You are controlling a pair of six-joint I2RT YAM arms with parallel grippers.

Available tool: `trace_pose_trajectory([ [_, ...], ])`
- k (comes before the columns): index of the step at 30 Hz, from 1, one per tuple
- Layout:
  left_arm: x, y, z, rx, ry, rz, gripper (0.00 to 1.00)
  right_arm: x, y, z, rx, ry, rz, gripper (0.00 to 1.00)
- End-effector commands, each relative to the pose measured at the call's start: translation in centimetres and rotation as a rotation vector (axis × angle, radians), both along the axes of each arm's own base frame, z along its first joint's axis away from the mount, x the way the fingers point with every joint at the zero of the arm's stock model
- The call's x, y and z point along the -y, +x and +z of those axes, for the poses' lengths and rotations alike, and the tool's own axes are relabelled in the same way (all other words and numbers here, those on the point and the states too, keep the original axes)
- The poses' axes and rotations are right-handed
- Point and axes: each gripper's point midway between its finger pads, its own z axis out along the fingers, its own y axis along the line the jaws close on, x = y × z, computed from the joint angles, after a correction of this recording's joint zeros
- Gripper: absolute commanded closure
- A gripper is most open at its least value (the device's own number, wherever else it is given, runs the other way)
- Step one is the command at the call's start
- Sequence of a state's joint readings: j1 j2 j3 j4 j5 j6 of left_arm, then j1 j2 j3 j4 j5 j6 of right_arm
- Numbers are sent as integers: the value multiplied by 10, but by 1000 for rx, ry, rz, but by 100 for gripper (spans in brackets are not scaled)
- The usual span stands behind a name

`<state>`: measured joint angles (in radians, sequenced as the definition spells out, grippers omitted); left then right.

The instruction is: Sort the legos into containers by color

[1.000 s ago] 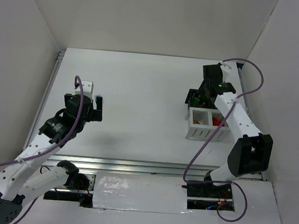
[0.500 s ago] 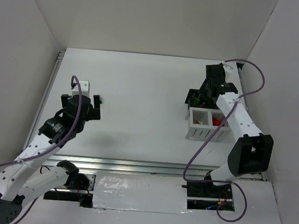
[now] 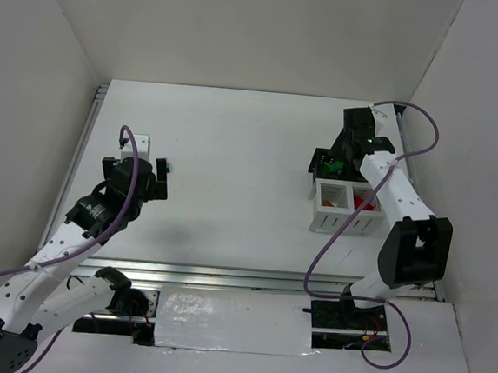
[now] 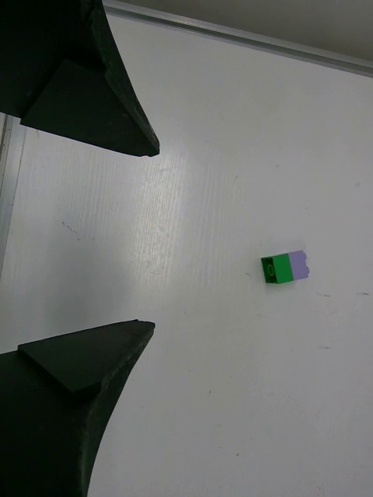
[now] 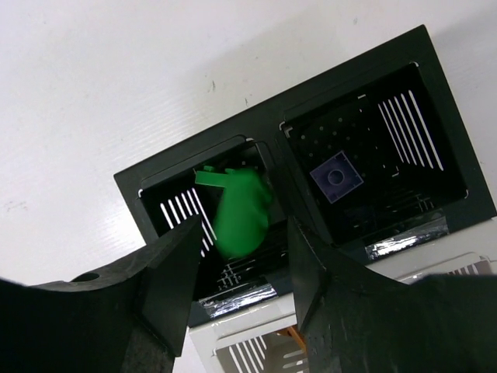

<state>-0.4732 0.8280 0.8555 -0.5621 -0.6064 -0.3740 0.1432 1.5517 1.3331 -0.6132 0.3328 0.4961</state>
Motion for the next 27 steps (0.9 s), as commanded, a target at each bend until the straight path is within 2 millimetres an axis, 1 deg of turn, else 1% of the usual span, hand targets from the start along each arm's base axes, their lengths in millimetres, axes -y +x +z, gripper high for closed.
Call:
trace_pose_trajectory([
  [1, -4, 3, 16, 52, -21, 37, 1, 2, 10, 7, 28, -4, -5, 44],
  [2, -4, 3, 16, 51, -20, 38, 0, 1, 11, 9, 35, 3, 0, 39],
  [4, -4, 4, 15, 45, -19, 41, 0, 0, 12, 9, 36, 8, 3, 32],
  [5, -4, 4, 16, 47, -21, 42, 1, -2, 11, 11, 38, 16, 6, 25],
  [6, -4, 5, 15, 42, -20, 42, 0, -3, 11, 11, 37, 22, 9, 22],
  [8, -5, 7, 17, 41, -38, 62, 0, -6, 8, 19, 54, 37, 19, 17],
  [9, -5, 9, 15, 32, -46, 72, 0, -7, 7, 23, 63, 46, 23, 16],
  [10, -7, 11, 15, 36, -83, 109, 0, -9, 2, 33, 89, 62, 30, 15],
  [11, -5, 14, 16, 29, -114, 115, 0, -19, -1, 41, 112, 92, 58, 13],
  [12, -5, 19, 8, -4, -128, 136, 0, -27, -4, 49, 138, 109, 84, 9],
  [13, -11, 23, 6, -10, -188, 210, 0, -34, -13, 61, 174, 127, 112, 2],
  [14, -6, 31, -5, -64, -209, 225, 0, -54, -17, 70, 206, 147, 169, 0],
  [15, -2, 38, -10, -82, -238, 238, 1, -53, -20, 76, 223, 148, 171, 0],
  [16, 2, 46, -16, -90, -269, 256, 1, -74, -30, 85, 242, 163, 233, 0],
  [17, 7, 56, -18, -93, -279, 263, 0, -84, -36, 87, 239, 164, 266, 0],
  [18, 8, 70, -38, -136, -263, 305, 0, -104, -46, 92, 239, 179, 332, 0],
  [19, 7, 78, -46, -154, -245, 323, 0, -113, -55, 93, 224, 187, 371, 0],
  [20, 8, 92, -47, -158, -239, 334, 1, -123, -62, 96, 223, 202, 412, 0],
  [21, 8, 102, -79, -246, -193, 354, 0, -130, -71, 103, 239, 217, 452, 0],
  [22, 5, 111, -89, -287, -199, 364, 1, -143, -82, 100, 230, 235, 502, 0],
  [23, 6, 124, -90, -294, -198, 370, 2, -147, -88, 103, 240, 244, 522, 0],
  [24, 4, 129, -114, -347, -171, 393, 2, -149, -99, 112, 271, 257, 545, 0],
  [25, 1, 134, -118, -347, -158, 409, 3, -153, -106, 108, 268, 267, 570, 0],
  [26, 0, 140, -120, -343, -153, 417, 3, -154, -110, 110, 277, 274, 580, 0],
  [27, -3, 143, -132, -366, -137, 432, 4, -154, -117, 117, 298, 279, 594, 0],
])
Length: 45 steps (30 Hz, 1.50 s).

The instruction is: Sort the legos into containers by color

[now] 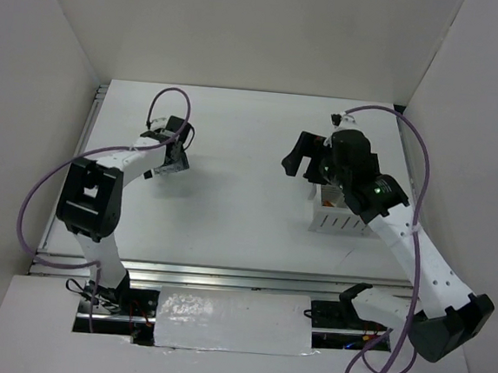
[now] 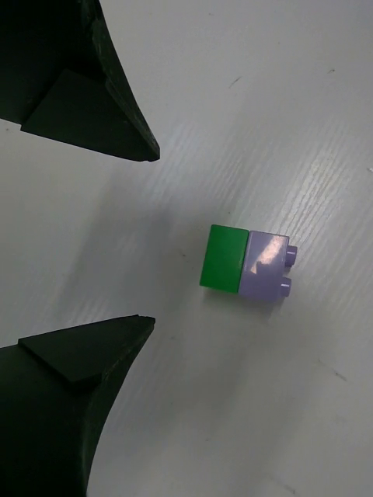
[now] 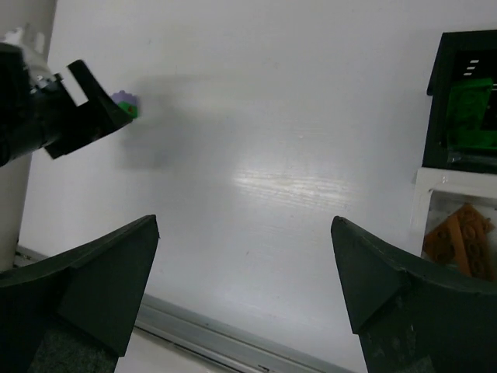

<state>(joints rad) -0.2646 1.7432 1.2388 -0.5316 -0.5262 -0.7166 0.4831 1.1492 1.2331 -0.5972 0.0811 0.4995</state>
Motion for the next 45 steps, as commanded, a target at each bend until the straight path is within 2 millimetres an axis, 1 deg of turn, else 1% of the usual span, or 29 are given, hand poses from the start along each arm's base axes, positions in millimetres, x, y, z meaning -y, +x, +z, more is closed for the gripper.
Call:
trace_pose_trajectory([
  [1, -7, 20, 3, 33, 1, 58, 8, -5, -21, 11, 42, 26, 66, 1],
  [2, -8, 23, -5, 15, 4, 60, 9, -5, -23, 13, 47, 25, 67, 0],
  [4, -10, 31, -8, 17, 3, 44, 16, -5, -28, 15, 58, 26, 79, 0],
  [5, -10, 32, -16, -7, -7, 27, 19, -6, -30, 18, 63, 33, 89, 0],
  [6, -14, 33, -20, -14, -20, 33, 20, -9, -32, 16, 60, 36, 100, 0],
  [9, -15, 36, -33, -24, -59, 11, 26, -12, -33, 14, 63, 45, 119, 0],
  [10, -16, 36, -37, -26, -63, 7, 26, -13, -33, 14, 63, 43, 120, 0],
  [13, -15, 40, -44, -35, -79, -25, 26, -15, -31, 13, 57, 35, 127, 0],
  [15, -12, 42, -46, -35, -97, -49, 34, -16, -31, 14, 58, 34, 134, 0],
  [19, -9, 41, -57, -52, -107, -58, 39, -17, -32, 20, 73, 41, 136, 0],
  [22, -9, 43, -62, -57, -104, -63, 57, -16, -33, 23, 81, 42, 137, 0],
  [23, -9, 42, -63, -60, -105, -63, 73, -16, -33, 23, 82, 40, 136, 0],
  [26, -8, 41, -65, -59, -113, -66, 100, -16, -33, 22, 82, 37, 136, 0],
  [29, -3, 36, -61, -52, -125, -85, 100, -14, -29, 18, 80, 30, 115, 0],
  [30, 4, 40, -48, -13, -139, -113, 100, -9, -25, 17, 77, 29, 94, 0],
  [32, 28, 37, -36, 14, -126, -215, 100, -8, -23, 18, 66, 75, 102, 0],
  [33, 43, 39, -16, 69, -124, -277, 100, -6, -22, 20, 67, 100, 108, 0],
  [34, 65, 37, -5, 95, -73, -359, 100, -2, -23, 23, 64, 141, 115, 0],
  [35, 80, 36, 5, 116, -54, -421, 100, 3, -22, 27, 75, 160, 108, 0],
  [36, 94, 34, 24, 160, -25, -503, 100, 8, -25, 35, 93, 179, 101, 0],
  [37, 122, 29, 38, 214, -13, -581, 100, 14, -25, 41, 103, 196, 84, 0],
  [38, 134, 19, 54, 263, -9, -645, 100, 17, -27, 45, 113, 202, 77, 0],
  [39, 145, 13, 61, 293, 16, -729, 100, 21, -32, 54, 136, 207, 68, 0],
  [40, 178, 4, 79, 383, -19, -832, 100, 23, -36, 61, 146, 217, 58, 0],
  [41, 186, -11, 72, 388, -26, -906, 100, 26, -40, 63, 147, 219, 46, 0],
  [42, 197, -21, 97, 480, -29, -983, 100, 29, -49, 71, 177, 234, 46, 0],
  [43, 217, -39, 101, 529, -69, -1072, 100, 30, -53, 72, 179, 250, 39, 0],
  [44, 224, -48, 107, 559, -86, -1116, 100, 28, -60, 75, 186, 266, 58, 0],
  [45, 232, -62, 125, 620, -101, -1177, 100, 28, -68, 77, 190, 286, 68, 0],
])
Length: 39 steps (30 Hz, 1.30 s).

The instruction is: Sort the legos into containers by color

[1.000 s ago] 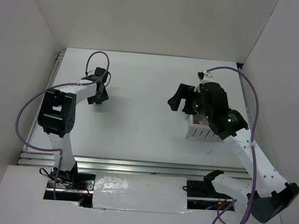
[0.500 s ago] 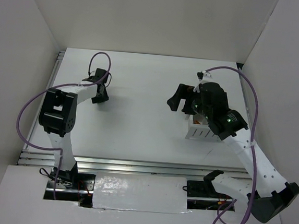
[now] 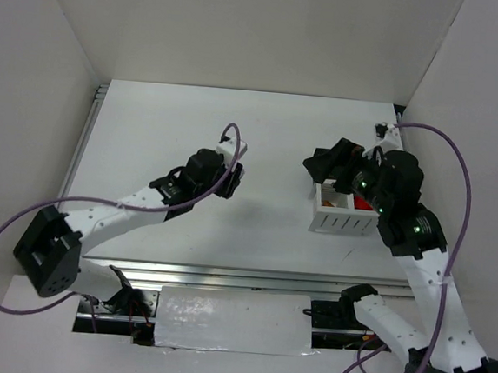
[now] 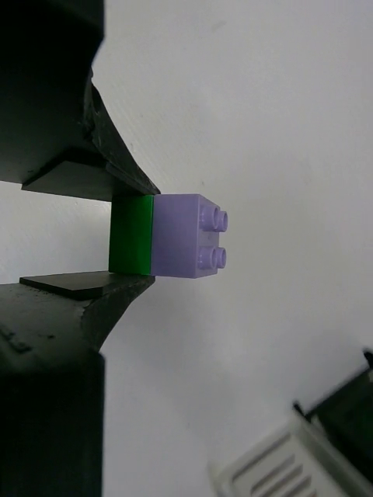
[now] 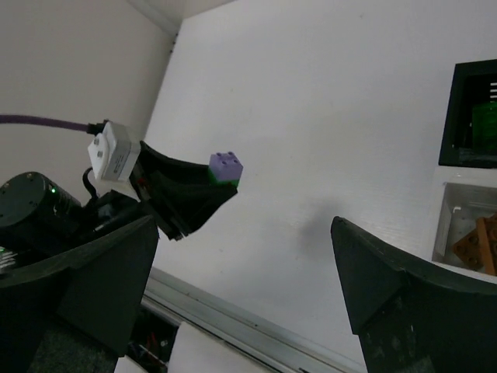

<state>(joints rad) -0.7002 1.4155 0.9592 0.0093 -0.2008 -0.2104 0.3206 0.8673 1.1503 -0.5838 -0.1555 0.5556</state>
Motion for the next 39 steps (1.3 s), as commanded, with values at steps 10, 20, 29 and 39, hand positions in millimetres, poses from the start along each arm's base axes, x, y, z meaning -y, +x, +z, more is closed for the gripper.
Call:
trace_pose_trajectory([
  [10, 75, -105, 91, 327, -110, -610, 100, -69, -60, -16, -95, 90, 389, 5],
  [20, 83, -131, 107, 367, -144, -705, 100, -84, -46, -64, -207, 53, 315, 9],
  [29, 87, -134, 109, 377, -159, -721, 100, -115, -58, -75, -234, 77, 445, 22],
  [39, 80, -127, 105, 383, -130, -662, 100, -109, -55, -70, -193, 63, 412, 100],
])
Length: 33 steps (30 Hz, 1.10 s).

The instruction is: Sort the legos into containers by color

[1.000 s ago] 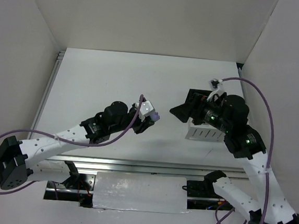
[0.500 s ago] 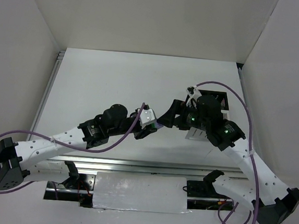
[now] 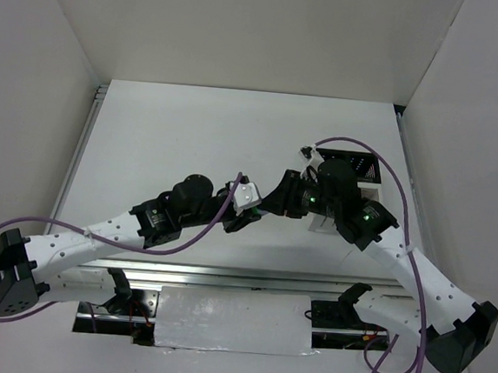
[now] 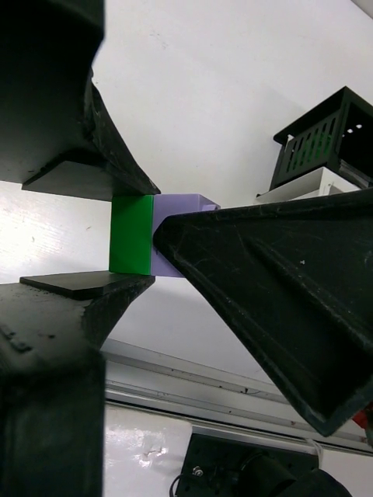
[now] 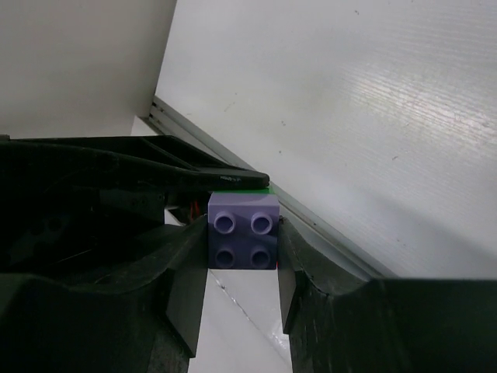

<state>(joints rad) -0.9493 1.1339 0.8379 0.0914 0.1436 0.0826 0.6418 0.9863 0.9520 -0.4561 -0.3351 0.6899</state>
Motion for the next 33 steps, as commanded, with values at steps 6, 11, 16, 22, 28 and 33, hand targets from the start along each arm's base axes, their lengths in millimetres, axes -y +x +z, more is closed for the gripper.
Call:
trace_pose_trajectory([
  [6, -12, 15, 33, 96, -141, 128, 100, 42, 29, 27, 129, 66, -128, 100],
  [11, -24, 27, 27, 86, -138, 232, 100, 76, 57, 23, 147, 6, -259, 100],
  [16, -39, 44, 37, 3, -191, 415, 100, 181, 118, 2, 152, -268, -811, 100],
  [22, -77, 51, 27, -216, -71, 713, 100, 258, 165, -9, 94, -518, -1121, 100],
  [28, -166, 51, 9, -308, 56, 1083, 100, 289, 187, -27, 24, -599, -1179, 100],
  [33, -209, 47, 6, -334, 32, 1129, 100, 300, 191, -35, -1, -579, -1178, 100],
])
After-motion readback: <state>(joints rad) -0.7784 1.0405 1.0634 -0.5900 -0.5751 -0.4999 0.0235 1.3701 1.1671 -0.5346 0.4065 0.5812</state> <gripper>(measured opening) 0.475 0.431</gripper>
